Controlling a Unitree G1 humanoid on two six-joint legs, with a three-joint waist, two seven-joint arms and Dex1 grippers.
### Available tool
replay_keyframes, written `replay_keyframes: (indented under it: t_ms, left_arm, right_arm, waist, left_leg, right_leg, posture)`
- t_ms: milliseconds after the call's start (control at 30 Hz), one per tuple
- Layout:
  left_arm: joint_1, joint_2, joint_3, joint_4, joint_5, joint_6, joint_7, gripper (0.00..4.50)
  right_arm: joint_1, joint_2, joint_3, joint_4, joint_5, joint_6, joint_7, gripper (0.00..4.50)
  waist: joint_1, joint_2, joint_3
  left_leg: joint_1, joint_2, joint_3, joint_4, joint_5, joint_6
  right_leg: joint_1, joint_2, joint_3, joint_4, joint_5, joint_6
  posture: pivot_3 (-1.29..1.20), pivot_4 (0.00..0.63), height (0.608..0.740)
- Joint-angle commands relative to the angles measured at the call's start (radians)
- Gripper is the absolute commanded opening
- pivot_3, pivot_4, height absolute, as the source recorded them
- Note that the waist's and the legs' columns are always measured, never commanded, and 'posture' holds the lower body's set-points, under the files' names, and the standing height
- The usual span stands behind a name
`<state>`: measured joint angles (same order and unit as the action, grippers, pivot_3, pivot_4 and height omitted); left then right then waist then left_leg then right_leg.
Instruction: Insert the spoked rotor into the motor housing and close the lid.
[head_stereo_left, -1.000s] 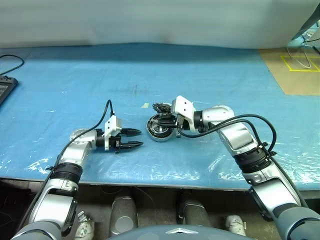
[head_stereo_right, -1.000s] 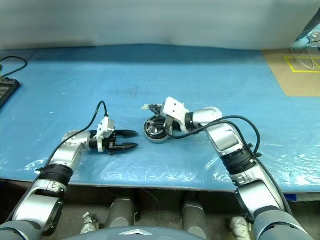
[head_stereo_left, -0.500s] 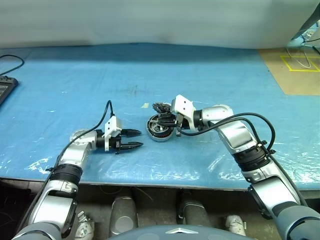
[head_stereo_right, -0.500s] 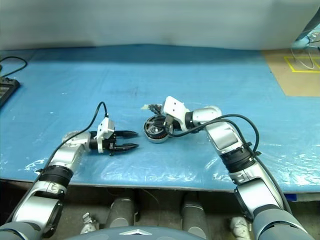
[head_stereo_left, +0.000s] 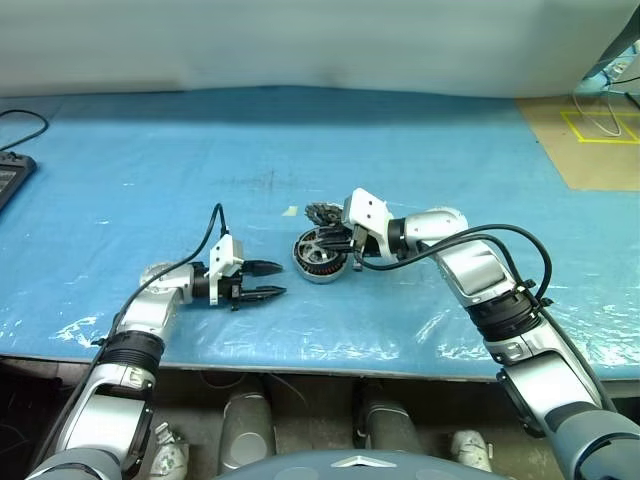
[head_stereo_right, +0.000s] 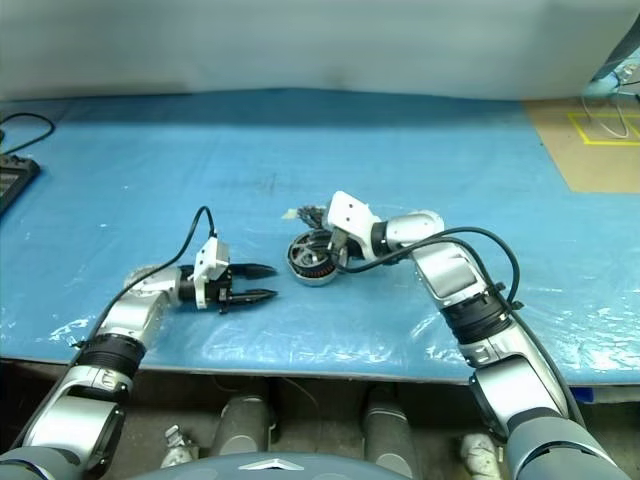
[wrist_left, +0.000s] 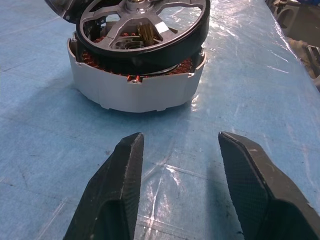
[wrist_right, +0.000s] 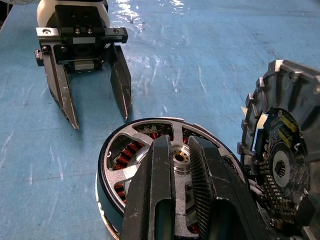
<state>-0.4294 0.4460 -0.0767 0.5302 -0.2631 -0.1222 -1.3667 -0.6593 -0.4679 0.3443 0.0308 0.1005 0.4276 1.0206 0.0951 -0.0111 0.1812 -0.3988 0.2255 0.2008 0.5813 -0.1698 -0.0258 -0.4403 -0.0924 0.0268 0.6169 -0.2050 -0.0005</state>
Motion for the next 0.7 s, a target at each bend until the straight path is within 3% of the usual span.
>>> replay_keyframes:
  t_ms: [33,133,200,700]
  left_arm:
    - [0.004,0.005,-0.002,-0.035,-0.001,-0.007,0.003,2.48]
    - [0.004,0.005,-0.003,-0.036,-0.001,-0.007,0.004,2.48]
    - [0.004,0.006,-0.003,-0.035,0.001,-0.008,0.004,2.48]
    - [0.011,0.004,0.001,-0.028,0.013,-0.030,0.015,2.48]
  right_arm:
    - [-0.027,-0.005,-0.013,-0.006,0.003,0.006,0.008,0.59]
    - [-0.026,-0.003,-0.015,-0.008,0.006,0.014,0.011,1.17]
    - [-0.025,0.000,-0.018,-0.011,0.008,0.018,0.008,1.78]
    - [-0.009,-0.007,-0.011,-0.020,0.019,0.061,0.030,1.78]
  waist:
    - [0.000,0.000,0.000]
    - [0.000,0.000,0.000]
    - [0.000,0.000,0.000]
    - [0.000,0.000,0.000]
  left_leg:
    - [0.000,0.000,0.000,0.000,0.000,0.000]
    - [0.000,0.000,0.000,0.000,0.000,0.000]
    - [0.000,0.000,0.000,0.000,0.000,0.000]
    - [0.001,0.000,0.000,0.000,0.000,0.000]
  right_leg:
    - [0.000,0.000,0.000,0.000,0.000,0.000]
    - [0.000,0.000,0.000,0.000,0.000,0.000]
    - [0.000,0.000,0.000,0.000,0.000,0.000]
    - [0.000,0.000,0.000,0.001,0.000,0.000]
  posture:
    - [0.00,0.150,0.740]
    - [0.00,0.150,0.740]
    - [0.00,0.150,0.740]
    - [0.00,0.150,0.740]
